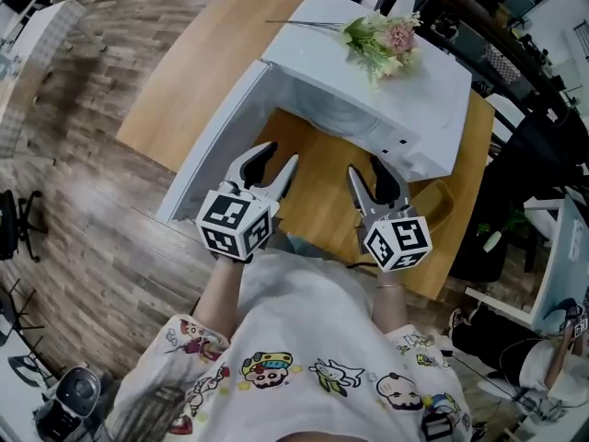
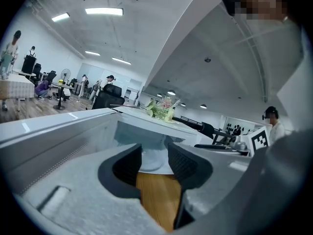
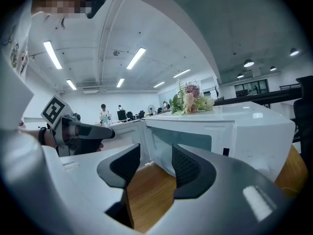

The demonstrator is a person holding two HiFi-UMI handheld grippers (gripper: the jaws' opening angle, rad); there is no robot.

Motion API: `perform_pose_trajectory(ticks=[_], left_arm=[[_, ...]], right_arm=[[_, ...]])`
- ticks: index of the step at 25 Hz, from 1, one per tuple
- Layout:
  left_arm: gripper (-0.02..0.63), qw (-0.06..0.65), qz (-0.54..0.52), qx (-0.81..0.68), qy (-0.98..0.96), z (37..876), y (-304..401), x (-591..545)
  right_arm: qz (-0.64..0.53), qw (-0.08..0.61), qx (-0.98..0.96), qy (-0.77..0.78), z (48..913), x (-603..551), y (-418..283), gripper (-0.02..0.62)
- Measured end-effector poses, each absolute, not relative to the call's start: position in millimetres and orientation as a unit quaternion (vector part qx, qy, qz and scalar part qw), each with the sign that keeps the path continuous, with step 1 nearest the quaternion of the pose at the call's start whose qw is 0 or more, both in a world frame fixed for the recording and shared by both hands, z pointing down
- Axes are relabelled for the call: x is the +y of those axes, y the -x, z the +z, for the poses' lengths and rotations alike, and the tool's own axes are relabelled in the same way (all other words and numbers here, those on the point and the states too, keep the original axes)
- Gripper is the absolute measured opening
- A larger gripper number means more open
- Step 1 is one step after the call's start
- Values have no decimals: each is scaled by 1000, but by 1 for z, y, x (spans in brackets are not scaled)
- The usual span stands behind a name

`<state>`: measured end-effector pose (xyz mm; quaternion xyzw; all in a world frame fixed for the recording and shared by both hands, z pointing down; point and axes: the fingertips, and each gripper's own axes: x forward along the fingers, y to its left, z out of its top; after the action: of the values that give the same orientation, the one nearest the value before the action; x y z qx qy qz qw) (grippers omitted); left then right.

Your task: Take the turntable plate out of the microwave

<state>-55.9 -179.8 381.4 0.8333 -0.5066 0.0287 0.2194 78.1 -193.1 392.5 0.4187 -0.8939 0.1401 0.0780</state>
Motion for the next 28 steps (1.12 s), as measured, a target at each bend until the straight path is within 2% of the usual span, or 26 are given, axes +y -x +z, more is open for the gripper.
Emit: perform_pose_trajectory(ticks=[14, 28], left_arm=[[164, 236, 45, -455, -857, 385, 47, -219], [164, 283, 53, -415, -863, 424, 27, -245]], right_arm=[[170, 76, -859, -476, 402, -214, -85, 190], [215, 65, -830, -510, 430, -231, -98, 186]])
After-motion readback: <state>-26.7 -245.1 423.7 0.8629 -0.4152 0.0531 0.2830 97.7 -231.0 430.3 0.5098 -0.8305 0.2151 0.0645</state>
